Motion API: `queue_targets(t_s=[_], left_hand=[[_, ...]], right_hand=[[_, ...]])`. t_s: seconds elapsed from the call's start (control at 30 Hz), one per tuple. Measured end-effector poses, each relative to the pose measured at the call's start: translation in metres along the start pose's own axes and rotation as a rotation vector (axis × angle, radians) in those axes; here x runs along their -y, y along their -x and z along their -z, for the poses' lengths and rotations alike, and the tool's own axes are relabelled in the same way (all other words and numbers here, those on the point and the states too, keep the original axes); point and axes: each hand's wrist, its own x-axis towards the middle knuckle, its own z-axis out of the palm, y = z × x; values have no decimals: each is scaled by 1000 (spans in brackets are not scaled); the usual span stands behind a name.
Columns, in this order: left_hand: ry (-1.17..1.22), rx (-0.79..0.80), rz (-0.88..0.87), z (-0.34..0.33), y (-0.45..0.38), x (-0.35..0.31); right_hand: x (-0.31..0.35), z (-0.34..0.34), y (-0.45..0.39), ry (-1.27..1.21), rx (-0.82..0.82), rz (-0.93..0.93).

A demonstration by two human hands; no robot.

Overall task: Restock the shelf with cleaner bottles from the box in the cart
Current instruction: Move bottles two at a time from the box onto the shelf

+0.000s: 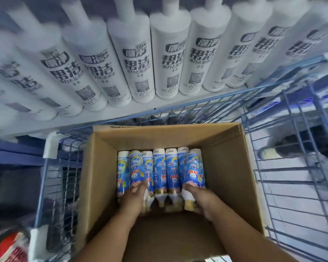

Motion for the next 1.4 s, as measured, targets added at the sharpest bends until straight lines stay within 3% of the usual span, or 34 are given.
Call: queue_targets(t_s=[0.27, 0.53, 0.77, 1.03, 1.23, 1.4], left_hand=[[-12, -9, -42, 19, 50, 2], [-10, -63, -231, 41, 165, -2], [304, -68, -414, 55, 269, -19], [452, -159, -692, 81, 371, -56], [484, -206, -818, 105, 425, -92], [501, -136, -884, 115, 443, -122]], right_hand=[[-9, -8, 75, -142, 45, 59], [-18, 9, 171, -75, 136, 345], [-13, 35, 278, -81, 182, 647], [5, 67, 387, -110, 161, 920], [30, 75, 440, -50, 112, 1098], [57, 75, 466, -60, 119, 1172]])
